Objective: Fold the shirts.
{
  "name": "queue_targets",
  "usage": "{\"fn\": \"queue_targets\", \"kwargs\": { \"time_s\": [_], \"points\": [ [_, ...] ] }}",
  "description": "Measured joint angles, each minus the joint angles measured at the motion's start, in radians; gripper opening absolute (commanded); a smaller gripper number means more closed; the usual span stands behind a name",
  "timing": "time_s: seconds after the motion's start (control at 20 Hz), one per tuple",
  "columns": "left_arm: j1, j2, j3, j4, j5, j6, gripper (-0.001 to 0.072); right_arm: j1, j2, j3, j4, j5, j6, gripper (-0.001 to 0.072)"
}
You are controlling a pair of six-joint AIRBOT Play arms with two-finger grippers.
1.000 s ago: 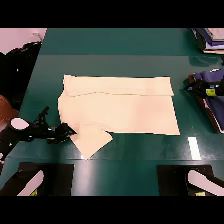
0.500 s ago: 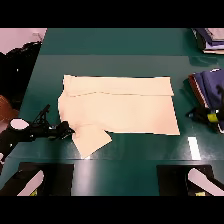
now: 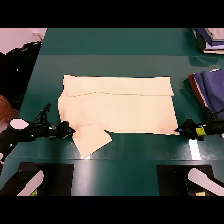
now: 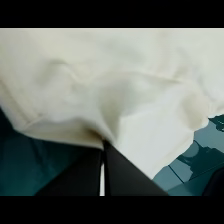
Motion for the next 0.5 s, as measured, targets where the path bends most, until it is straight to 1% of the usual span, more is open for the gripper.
{"fn": "queue_targets", "kwargs": {
  "time_s": [0.05, 0.25, 0.4, 0.5],
  "points": [
    [0.0, 0.0, 0.0, 0.0, -0.002, 0.002, 0.0026, 0.014, -0.001, -0.003, -0.001, -0.013, -0.001, 0.0022],
    [0.0, 0.001, 0.0, 0.025, -0.066, 0.02, 0.0025, 0.042, 0.056, -0.008, -0.03, -0.034, -0.007, 0.0018],
    [0.0, 0.031, -0.002, 0.061, -0.138, 0.023, 0.0025, 0.047, 0.152, -0.009, -0.149, 0.019, -0.01, 0.0018],
    [0.0, 0.099, -0.002, 0.096, -0.182, -0.005, 0.0025, 0.049, 0.222, -0.01, -0.238, 0.073, -0.01, 0.0018]
  ]
}}
